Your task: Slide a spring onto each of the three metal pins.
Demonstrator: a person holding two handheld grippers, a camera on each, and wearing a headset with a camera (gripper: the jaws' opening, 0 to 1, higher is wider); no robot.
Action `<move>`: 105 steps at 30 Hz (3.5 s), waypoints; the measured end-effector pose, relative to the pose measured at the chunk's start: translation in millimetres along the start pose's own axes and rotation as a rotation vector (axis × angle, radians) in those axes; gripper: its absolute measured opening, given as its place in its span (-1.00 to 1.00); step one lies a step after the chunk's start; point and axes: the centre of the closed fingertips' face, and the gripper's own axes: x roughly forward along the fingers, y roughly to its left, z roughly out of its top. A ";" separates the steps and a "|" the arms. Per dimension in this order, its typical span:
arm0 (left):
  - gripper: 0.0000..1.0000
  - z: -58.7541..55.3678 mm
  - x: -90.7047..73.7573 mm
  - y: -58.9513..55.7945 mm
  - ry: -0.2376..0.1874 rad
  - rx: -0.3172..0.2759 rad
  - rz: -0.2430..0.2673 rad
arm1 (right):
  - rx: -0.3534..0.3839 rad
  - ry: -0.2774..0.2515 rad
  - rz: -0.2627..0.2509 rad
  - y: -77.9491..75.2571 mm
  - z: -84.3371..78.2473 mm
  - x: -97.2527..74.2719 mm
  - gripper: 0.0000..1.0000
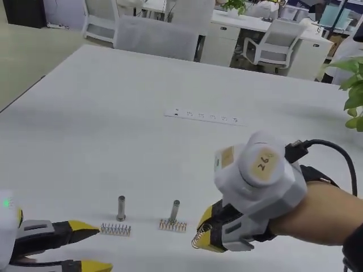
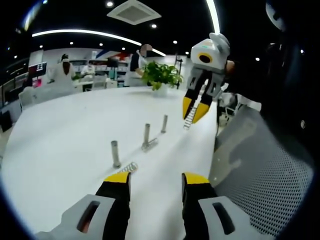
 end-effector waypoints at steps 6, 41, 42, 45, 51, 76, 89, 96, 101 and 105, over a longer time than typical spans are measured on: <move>-0.27 -0.5 -1.5 0.5 -0.001 -0.003 0.006 | 0.019 0.008 -0.009 -4.0 -7.3 -6.6 -0.84; -0.19 -3.4 -1.2 -2.1 0.005 -0.007 0.014 | 0.118 0.059 -0.128 -82.3 -43.9 -25.1 -0.84; -0.19 -3.4 -1.2 -2.0 0.006 -0.007 0.014 | 0.117 0.065 -0.129 -83.7 -44.9 -23.9 -0.84; -0.19 -3.7 -1.1 -1.9 0.008 -0.006 0.013 | 0.118 0.072 -0.121 -85.4 -45.8 -20.2 -0.84; -0.19 -5.6 -1.1 -1.8 0.013 -0.008 0.011 | 0.125 0.074 -0.113 -88.9 -46.2 -16.5 -0.84; -0.21 -8.2 -0.5 -1.0 0.023 -0.010 0.012 | 0.152 0.121 -0.064 -87.8 -63.3 14.9 -0.84; -0.21 -9.2 0.2 -2.6 0.031 -0.007 0.010 | 0.174 0.142 -0.066 -87.2 -75.0 34.3 -0.83; -0.22 -8.9 0.1 -3.8 0.032 -0.005 0.009 | 0.189 0.156 -0.063 -86.6 -79.6 40.5 -0.83; -0.22 -9.5 -0.4 -3.7 0.034 -0.003 0.010 | 0.201 0.151 -0.064 -86.5 -79.7 40.0 -0.83; -0.22 -9.2 -0.3 -3.7 0.033 -0.003 0.010 | 0.205 0.146 -0.064 -86.1 -79.7 39.8 -0.82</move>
